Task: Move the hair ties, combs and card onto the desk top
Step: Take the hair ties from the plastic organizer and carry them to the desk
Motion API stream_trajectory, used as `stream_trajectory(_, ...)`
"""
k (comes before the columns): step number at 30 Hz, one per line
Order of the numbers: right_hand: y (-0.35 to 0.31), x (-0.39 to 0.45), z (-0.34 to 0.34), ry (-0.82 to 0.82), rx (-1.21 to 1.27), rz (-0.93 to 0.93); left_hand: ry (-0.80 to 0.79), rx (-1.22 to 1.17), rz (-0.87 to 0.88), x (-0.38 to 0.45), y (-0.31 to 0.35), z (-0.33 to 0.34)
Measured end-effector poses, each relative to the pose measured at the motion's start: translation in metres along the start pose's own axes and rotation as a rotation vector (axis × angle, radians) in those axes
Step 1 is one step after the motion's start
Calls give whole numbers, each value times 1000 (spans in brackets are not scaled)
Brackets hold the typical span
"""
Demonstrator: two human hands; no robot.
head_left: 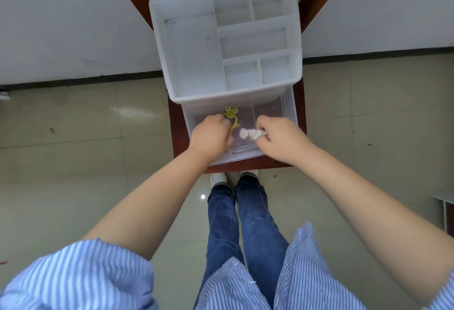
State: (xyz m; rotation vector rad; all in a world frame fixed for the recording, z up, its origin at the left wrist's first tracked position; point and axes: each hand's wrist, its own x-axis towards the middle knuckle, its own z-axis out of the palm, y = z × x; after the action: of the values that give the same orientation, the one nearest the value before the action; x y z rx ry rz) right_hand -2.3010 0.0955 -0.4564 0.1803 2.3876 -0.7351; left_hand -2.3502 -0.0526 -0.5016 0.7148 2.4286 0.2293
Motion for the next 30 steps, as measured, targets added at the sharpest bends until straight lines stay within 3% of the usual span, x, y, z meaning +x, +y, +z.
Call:
stream_trajectory(4,11,-38,14,-358,225,118,195,-484,-191,-29,-6,-19)
stream_trajectory(7,8,-31,40,-277,656,478,132,-711,-243,-54,-9,-29)
stream_trajectory(9,-2,-22,53,-197,775,566,104,-723,-283,-65,-12,-31)
stream_trajectory(11,-18,-18,57,-151,743,486,59,-718,-325,-73,-14,-33)
stream_trajectory(16,-43,34,34,182,636,262,39,-581,-389,-84,-23,-48)
stream_trajectory(20,-53,64,5,146,417,225,44,-469,-384,-81,-17,-70)
stream_trajectory(25,-35,14,-35,131,137,127,55,-292,-235,-59,22,-107)
stream_trajectory(30,1,-71,-91,289,89,208,38,-183,32,-27,94,-135)
